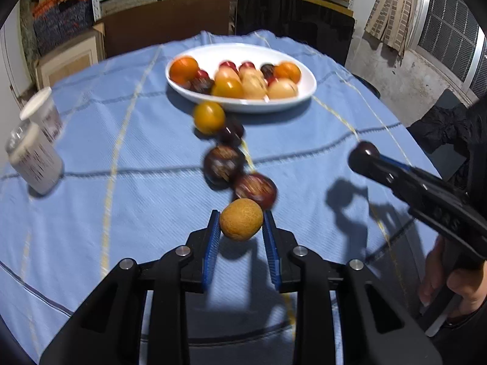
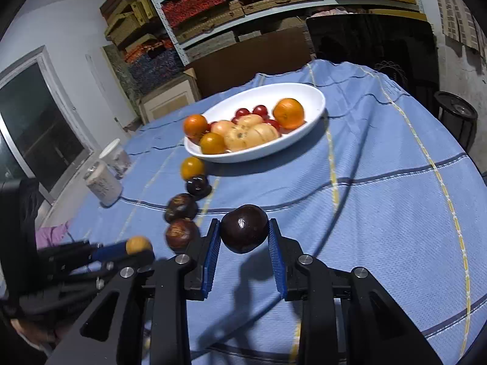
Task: Organize fruits
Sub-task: 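Grasp the small tan fruit with the left tool while the right tool grasps the dark purple fruit, then carry the tan and purple fruits onto the white plate and open both tools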
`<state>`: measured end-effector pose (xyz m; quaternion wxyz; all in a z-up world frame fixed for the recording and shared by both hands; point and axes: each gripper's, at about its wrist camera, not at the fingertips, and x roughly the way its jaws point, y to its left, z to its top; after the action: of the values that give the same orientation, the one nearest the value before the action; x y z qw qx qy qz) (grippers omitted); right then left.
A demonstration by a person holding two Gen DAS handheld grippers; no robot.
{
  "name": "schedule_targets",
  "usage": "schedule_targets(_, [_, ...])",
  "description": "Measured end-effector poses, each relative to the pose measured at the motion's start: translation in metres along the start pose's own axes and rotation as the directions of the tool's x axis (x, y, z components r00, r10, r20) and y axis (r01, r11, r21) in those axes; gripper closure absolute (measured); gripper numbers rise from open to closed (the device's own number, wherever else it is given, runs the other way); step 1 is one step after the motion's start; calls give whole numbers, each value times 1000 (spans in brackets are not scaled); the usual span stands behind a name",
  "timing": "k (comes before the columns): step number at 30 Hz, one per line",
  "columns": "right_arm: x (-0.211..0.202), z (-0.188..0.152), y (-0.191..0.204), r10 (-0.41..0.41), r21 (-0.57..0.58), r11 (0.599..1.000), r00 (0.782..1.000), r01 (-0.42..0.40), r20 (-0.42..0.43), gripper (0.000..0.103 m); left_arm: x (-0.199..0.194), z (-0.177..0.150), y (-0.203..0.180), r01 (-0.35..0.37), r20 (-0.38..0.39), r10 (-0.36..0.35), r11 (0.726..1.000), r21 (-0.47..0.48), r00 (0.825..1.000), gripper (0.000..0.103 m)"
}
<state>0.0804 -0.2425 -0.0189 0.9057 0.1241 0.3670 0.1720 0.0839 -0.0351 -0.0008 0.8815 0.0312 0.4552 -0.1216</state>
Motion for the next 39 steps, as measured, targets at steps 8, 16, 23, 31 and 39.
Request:
schedule_targets(8, [1, 57, 20, -46, -123, 991, 997, 53, 60, 71, 7, 76, 14, -55, 69, 52, 998, 33, 996, 76])
schedule_targets(16, [66, 110, 7, -110, -138, 984, 993, 117, 53, 71, 71, 148, 20, -108, 50, 108, 994, -2, 993, 76])
schedule_targets(23, [111, 122, -1, -159, -142, 977, 987, 159, 12, 71, 108, 163, 20, -123, 21, 123, 992, -10, 992, 76])
schedule_targets(31, [120, 124, -5, -147, -123, 982, 989, 146, 6, 69, 113, 167, 16, -126, 32, 126, 992, -10, 991, 76])
schedule_targets(39, [105, 123, -5, -131, -106, 985, 991, 134, 41, 57, 108, 166, 14, -134, 47, 135, 991, -12, 990, 71])
